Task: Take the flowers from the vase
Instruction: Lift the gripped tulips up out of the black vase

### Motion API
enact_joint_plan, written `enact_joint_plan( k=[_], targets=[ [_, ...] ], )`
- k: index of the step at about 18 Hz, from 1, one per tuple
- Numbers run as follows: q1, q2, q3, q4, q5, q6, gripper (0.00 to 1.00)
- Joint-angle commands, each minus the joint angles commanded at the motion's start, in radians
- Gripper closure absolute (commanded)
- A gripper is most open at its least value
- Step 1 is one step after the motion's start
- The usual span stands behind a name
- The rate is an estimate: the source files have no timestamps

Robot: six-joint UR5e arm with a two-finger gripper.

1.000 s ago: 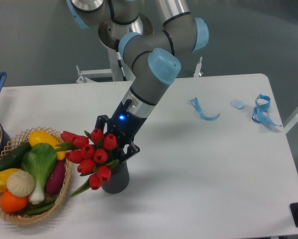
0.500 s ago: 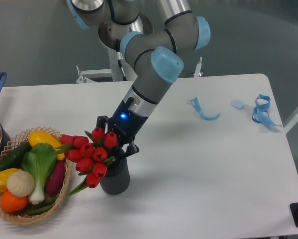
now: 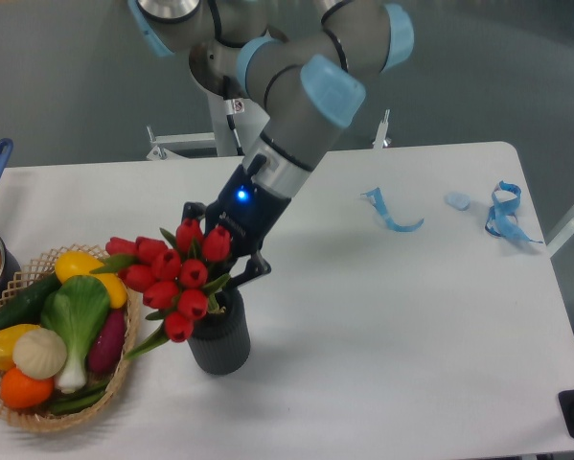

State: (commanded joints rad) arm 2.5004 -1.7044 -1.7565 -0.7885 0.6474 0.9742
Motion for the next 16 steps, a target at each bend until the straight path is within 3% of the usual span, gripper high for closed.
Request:
enact_joint_plan(
  k=[9, 16],
  targets=[
    [0.051, 0.058, 0.074, -0.003, -0.071, -0.162, 0.64],
    [0.075, 0.132, 0.083, -0.011, -0.08, -0.238, 0.64]
  ],
)
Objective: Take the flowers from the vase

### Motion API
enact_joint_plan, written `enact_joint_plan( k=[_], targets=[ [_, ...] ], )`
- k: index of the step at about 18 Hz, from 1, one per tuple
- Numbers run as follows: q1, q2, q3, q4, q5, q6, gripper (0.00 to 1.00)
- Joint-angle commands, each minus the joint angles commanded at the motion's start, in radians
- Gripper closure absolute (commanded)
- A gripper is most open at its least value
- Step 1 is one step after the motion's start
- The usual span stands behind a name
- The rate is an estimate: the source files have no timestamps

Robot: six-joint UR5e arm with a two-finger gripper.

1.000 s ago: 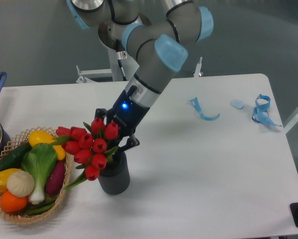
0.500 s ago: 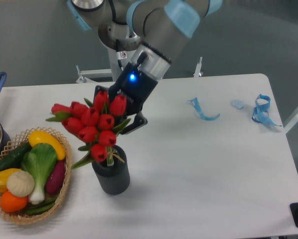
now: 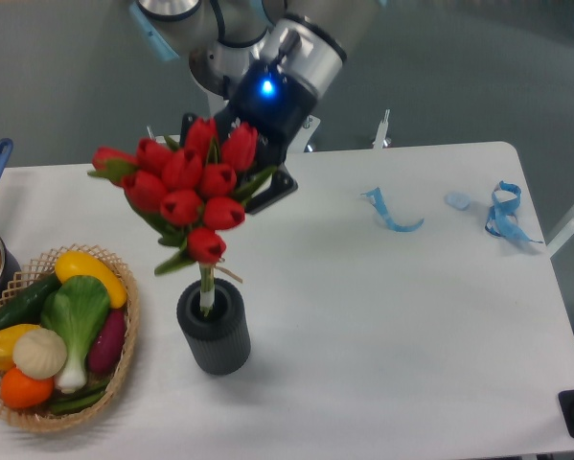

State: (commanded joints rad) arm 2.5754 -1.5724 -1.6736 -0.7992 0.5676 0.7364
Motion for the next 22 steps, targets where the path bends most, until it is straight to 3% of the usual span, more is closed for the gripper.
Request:
enact_joint_plan(
  k=[6, 12, 16, 22],
  targets=[
    [0.141, -0.015, -0.006, 0.003, 0.006, 0.038, 0.64],
    [0.279, -0.139, 0.017, 0.003, 0.011, 0.263, 0.64],
    [0.29, -0.23, 0.061, 0.006, 0.021, 0.339, 0.64],
    [0.299, -0.236, 0.074, 0.005, 0.021, 0.336, 0.64]
  ],
)
